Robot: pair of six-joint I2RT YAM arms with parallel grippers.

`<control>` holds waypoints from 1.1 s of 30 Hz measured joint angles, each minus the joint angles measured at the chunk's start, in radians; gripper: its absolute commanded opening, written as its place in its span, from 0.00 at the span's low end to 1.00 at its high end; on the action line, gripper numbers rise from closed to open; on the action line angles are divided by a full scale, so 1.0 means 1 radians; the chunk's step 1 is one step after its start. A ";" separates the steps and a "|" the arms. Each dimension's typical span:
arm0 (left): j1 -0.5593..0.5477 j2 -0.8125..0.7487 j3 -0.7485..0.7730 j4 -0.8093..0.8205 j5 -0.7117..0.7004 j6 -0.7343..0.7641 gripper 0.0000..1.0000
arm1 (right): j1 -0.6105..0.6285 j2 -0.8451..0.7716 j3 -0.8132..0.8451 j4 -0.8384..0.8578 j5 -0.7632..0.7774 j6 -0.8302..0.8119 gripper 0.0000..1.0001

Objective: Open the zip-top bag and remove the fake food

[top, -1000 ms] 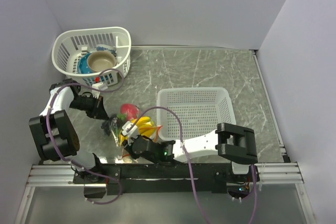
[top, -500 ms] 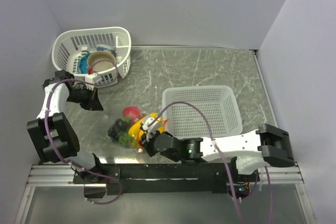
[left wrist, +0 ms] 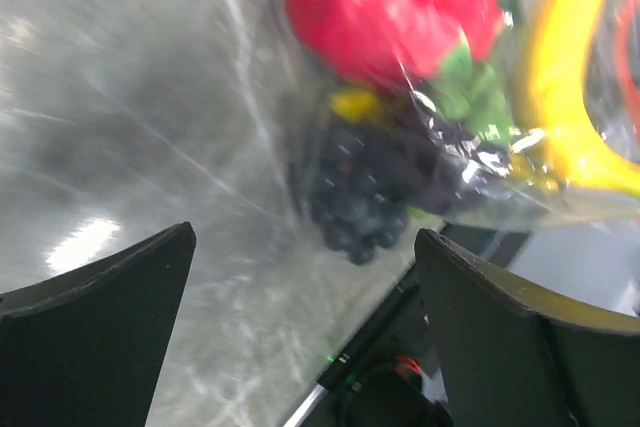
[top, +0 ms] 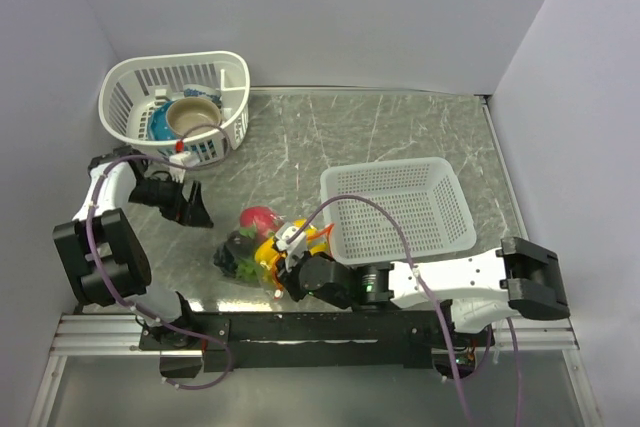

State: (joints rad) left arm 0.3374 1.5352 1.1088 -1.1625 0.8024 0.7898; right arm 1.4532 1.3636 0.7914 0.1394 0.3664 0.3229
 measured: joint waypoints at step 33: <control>-0.254 0.249 -0.013 0.081 0.028 0.019 0.01 | -0.005 0.133 -0.013 0.122 -0.080 0.080 0.00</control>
State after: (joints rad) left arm 0.0837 1.7844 1.0958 -1.0817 0.8307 0.8093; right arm 1.4487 1.4963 0.7784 0.2619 0.2863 0.4026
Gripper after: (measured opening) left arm 0.023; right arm 0.054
